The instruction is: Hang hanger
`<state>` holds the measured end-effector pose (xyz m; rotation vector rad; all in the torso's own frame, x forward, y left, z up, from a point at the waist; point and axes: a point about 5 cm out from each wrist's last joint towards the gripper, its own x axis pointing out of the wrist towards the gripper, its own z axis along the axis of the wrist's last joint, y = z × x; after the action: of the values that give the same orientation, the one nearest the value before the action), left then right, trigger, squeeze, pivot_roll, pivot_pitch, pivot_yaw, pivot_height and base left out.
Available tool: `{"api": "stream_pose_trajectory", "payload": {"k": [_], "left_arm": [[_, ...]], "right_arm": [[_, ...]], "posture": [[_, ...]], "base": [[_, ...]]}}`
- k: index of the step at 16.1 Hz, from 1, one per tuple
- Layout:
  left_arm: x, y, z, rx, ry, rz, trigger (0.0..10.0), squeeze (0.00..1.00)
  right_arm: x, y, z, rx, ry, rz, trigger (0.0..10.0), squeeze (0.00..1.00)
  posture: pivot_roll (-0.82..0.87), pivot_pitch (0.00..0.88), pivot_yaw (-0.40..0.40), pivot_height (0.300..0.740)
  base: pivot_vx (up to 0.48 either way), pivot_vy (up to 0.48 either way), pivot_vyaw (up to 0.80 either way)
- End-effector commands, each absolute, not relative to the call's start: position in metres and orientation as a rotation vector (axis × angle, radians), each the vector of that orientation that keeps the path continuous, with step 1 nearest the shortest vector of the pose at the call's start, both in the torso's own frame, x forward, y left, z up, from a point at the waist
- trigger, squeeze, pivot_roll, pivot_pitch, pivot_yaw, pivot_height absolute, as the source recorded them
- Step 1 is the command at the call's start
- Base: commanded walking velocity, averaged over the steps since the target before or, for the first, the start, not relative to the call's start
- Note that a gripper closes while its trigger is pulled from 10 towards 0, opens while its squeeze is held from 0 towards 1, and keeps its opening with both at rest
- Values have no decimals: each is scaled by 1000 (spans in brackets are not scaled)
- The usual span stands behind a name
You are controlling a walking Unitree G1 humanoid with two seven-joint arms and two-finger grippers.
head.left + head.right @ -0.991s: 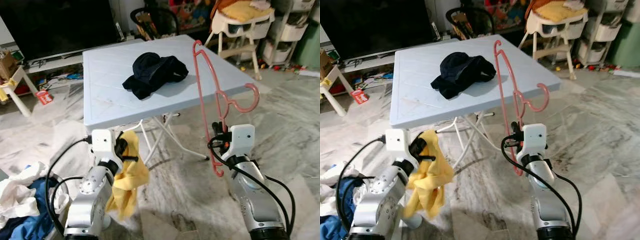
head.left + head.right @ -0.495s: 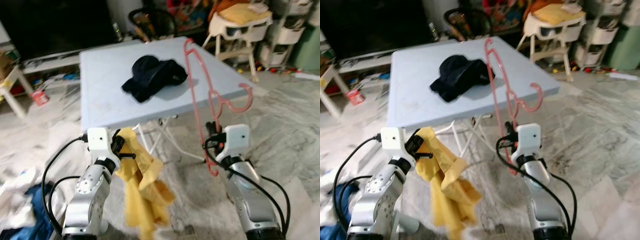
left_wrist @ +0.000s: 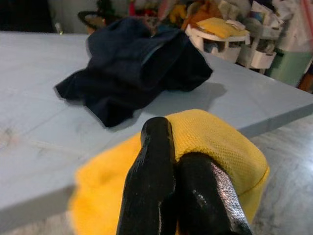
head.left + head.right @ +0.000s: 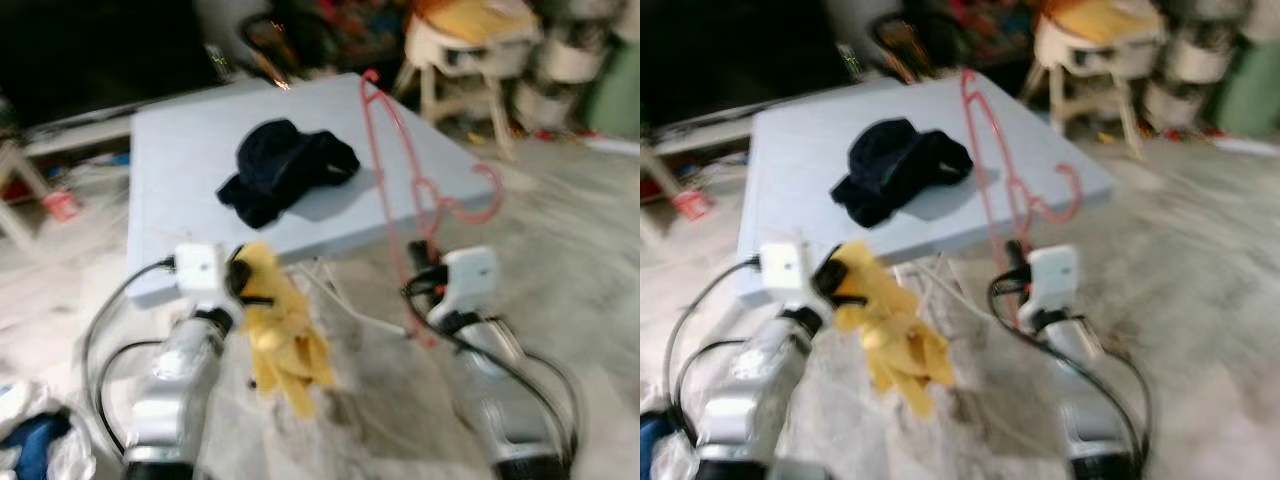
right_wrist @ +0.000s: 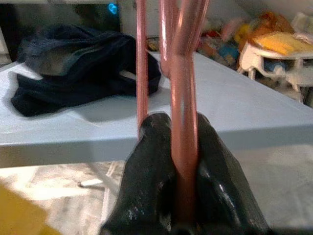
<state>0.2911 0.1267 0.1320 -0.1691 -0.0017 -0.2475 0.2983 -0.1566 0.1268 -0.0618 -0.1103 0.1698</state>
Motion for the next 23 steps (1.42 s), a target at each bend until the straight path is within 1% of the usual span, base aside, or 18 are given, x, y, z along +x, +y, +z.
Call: {"api": "stream_pose_trajectory", "payload": {"k": [1,4,7,9,10,12,13,15,17,19,21,23], "left_arm": [[292,141,149,-117,-87,-208,10000,0],[293,138,175,-107,-174,-213,10000,0],[294,135,182,-116,-187,-214,10000,0],[298,133,205,-114,-251,-232,10000,0],[301,133,224,-90,-314,-248,10000,0],[309,143,260,-62,-423,-225,10000,0],[312,149,272,-56,-448,-201,10000,0],[315,162,292,-18,-506,-163,10000,0],[317,166,300,-1,-514,-153,10000,0],[325,173,317,30,-548,-152,10000,0],[342,179,335,68,-587,-146,10000,0],[351,180,342,83,-600,-137,10000,0]], "right_arm": [[299,-143,136,-52,-156,210,10000,0],[297,-144,136,-71,-160,220,10000,0],[295,-144,134,-66,-153,223,10000,0],[295,-144,134,-74,-160,219,10000,0],[295,-146,134,-97,-164,200,10000,0],[298,-154,129,-153,-141,140,10000,0],[298,-157,127,-185,-133,111,10000,0],[298,-157,123,-192,-116,103,10000,0],[296,-155,120,-186,-108,111,10000,0],[296,-151,118,-184,-108,112,10000,0],[296,-150,118,-184,-108,113,10000,0],[296,-150,118,-187,-106,111,10000,0]], "posture": [[-41,0,82,740],[-42,0,80,740],[-42,0,79,740],[-43,0,77,740],[-38,0,71,740],[-33,0,70,740],[-33,0,71,740],[-30,0,74,740],[-28,0,74,740],[-27,0,75,740],[-28,0,74,740],[-31,0,77,740]], "base": [[442,0,513],[451,0,0],[467,0,0],[469,0,0],[469,0,0],[450,0,0],[352,0,0],[0,0,0],[0,0,0],[0,0,0],[0,0,0],[0,0,0]]}}
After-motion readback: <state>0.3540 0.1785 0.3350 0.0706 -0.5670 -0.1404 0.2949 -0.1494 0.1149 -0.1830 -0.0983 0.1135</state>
